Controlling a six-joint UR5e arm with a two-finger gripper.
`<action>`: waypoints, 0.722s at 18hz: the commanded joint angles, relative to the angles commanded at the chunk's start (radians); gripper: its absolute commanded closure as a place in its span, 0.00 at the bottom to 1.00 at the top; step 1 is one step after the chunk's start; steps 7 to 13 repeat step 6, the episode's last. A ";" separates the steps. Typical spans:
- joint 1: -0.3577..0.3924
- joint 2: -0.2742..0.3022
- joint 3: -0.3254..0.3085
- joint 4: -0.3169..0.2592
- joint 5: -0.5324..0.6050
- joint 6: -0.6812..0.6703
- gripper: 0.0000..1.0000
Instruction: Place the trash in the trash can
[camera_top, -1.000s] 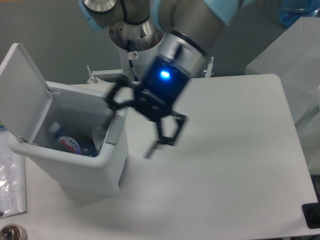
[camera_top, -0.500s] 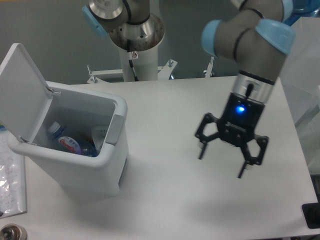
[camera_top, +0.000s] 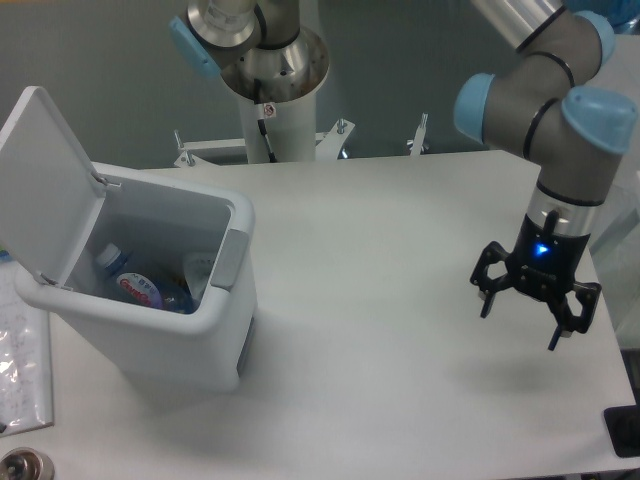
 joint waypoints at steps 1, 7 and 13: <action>0.000 -0.003 0.009 -0.014 0.014 0.012 0.00; 0.002 -0.011 0.057 -0.127 0.074 0.081 0.00; 0.002 -0.011 0.057 -0.127 0.074 0.081 0.00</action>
